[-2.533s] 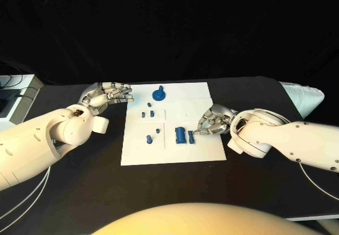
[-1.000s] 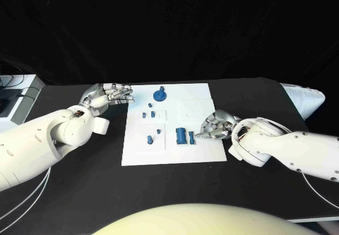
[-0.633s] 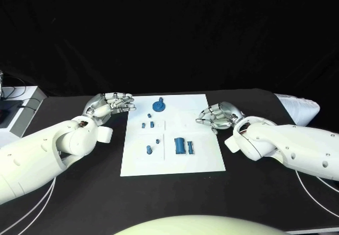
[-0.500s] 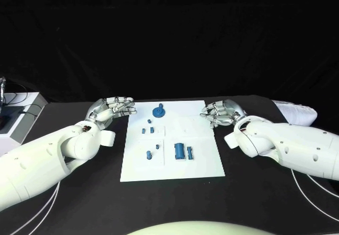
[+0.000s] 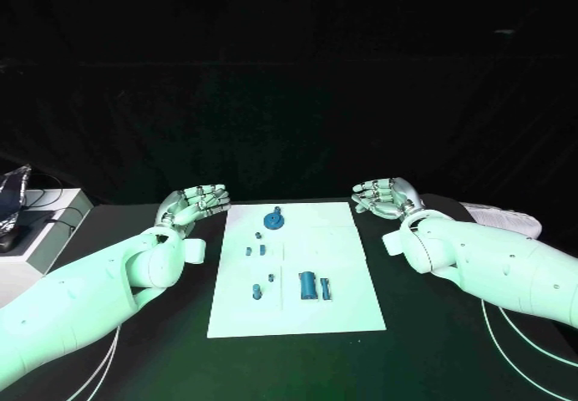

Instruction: Assemble the parts on the task board

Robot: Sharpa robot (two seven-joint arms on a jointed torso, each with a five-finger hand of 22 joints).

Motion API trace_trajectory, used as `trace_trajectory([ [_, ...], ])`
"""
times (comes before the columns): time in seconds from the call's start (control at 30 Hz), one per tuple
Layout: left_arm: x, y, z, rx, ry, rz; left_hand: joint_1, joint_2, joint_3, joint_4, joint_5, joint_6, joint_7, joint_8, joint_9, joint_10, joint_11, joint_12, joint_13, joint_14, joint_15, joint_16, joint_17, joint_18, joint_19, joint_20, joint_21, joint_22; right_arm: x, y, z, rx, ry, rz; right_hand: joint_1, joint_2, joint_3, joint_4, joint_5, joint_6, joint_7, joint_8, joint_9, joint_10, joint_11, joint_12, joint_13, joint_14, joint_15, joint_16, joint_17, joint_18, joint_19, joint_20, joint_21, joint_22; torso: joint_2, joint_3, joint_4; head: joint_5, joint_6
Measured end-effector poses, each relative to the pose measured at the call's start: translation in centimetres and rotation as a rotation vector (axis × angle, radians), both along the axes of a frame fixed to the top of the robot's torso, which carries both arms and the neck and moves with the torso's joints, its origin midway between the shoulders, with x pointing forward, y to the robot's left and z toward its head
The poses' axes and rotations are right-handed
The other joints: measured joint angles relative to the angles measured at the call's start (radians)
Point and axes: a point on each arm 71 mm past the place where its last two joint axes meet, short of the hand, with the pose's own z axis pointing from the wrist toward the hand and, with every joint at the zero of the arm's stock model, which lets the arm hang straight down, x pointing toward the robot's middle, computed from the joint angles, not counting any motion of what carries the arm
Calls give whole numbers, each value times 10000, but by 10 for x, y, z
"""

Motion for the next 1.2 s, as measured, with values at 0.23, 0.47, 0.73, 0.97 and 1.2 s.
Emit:
trace_trajectory([
  [0.23, -5, -7, -1, 154, 110, -176, -3414, 1219, -3337, -855, -687, -5464, -1142, -1154, -1238, -6221, -1176, -381, -384, -5572, -1044, -728, -1460, -1069, -5103, -1763, -590, -1211, -6, 7, 1, 284, 76, 77, -3521, 1317, -3073, -1382, -904, -6006, -1228, -672, -2862, -5303, -883, -712, -1261, -5780, -564, -1766, -2707, -1097, -6226, -1244, -396, -3552, -58, -2, 7, 8, 138],
  [0.47, -20, -42, 9, 370, 108, -608, -9657, 1613, -4442, -1140, -884, -7282, -1526, -1500, -1649, -8866, -1572, -462, -509, -7413, -1387, -944, -1947, -1439, -6794, -2345, -736, -1612, -31, 37, 6, 1500, 254, 350, -9410, 1744, -4071, -1837, -1169, -7956, -1628, -862, -3805, -9146, -1161, -908, -1658, -9127, -751, -2338, -3595, -1432, -8871, -1655, -517, -4703, -369, 64, -3, 103, 662],
  [0.73, -47, -78, 19, 772, 158, -423, -12458, 1745, -4770, -1250, -929, -7870, -1654, -1626, -1783, -9717, -1725, -511, -545, -7979, -1493, -1002, -2104, -1460, -7291, -2555, -782, -1746, -65, 68, 17, 3132, 551, 153, -12691, 1887, -4371, -2000, -1253, -8573, -1749, -919, -4116, -10425, -1254, -959, -1789, -10238, -815, -2494, -3889, -1484, -9722, -1813, -520, -5085, -607, 118, -15, 151, 963],
  [0.97, -57, -84, 22, 1066, 223, 250, -13390, 1785, -4894, -1265, -969, -8049, -1691, -1671, -1817, -10017, -1741, -511, -557, -8203, -1540, -1002, -2140, -1460, -7519, -2612, -820, -1777, -76, 73, 20, 3710, 720, -365, -13703, 1929, -4472, -2046, -1281, -8775, -1799, -956, -4194, -10805, -1295, -1001, -1817, -10545, -833, -2551, -3962, -1582, -9995, -1825, -558, -5184, -642, 125, -16, 151, 980],
  [1.2, -57, -81, 23, 1170, 251, 702, -13405, 1786, -4894, -1265, -969, -8048, -1691, -1672, -1824, -10017, -1741, -511, -560, -8203, -1541, -1001, -2153, -1613, -7519, -2612, -821, -1785, -76, 70, 20, 3796, 723, -709, -13782, 1942, -4473, -2047, -1296, -8790, -1812, -957, -4215, -10828, -1287, -1001, -1828, -10573, -834, -2562, -3982, -1636, -10005, -1835, -558, -5209, -649, 126, -16, 152, 982],
])
